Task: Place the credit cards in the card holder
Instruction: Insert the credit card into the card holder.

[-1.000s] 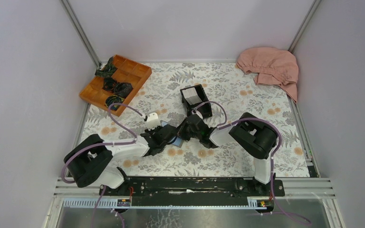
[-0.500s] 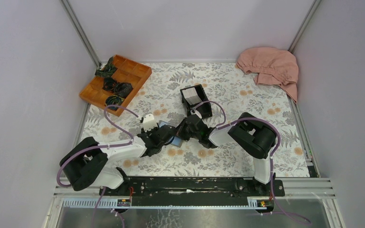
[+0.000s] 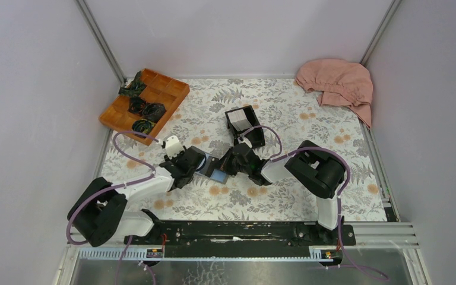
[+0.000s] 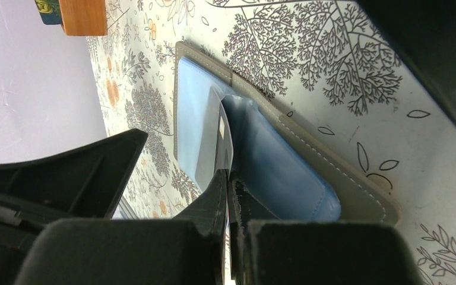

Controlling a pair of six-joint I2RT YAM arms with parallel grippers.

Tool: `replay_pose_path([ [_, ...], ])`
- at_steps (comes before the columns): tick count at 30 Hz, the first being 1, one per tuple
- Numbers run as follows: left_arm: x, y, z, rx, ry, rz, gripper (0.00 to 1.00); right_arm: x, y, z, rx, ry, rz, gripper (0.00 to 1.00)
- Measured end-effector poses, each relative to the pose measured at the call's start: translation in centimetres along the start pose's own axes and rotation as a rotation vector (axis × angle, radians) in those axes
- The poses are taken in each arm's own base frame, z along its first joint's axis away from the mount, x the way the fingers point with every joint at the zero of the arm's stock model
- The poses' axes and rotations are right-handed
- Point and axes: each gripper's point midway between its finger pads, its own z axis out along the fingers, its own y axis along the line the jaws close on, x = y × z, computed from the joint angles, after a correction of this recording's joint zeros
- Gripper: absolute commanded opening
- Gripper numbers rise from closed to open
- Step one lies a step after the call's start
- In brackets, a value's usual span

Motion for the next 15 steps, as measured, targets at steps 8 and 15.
replay_pose_path([
  [8,0.3,0.6,1.7,-0.026,0.027,0.009,0.4,0.0,0.0,0.0,0.0,0.001,-0.011,0.0],
  [15,1.1,0.2,2.6,-0.017,0.052,0.026,0.37,0.0,-0.1,0.0,-0.002,0.005,-0.025,0.0],
])
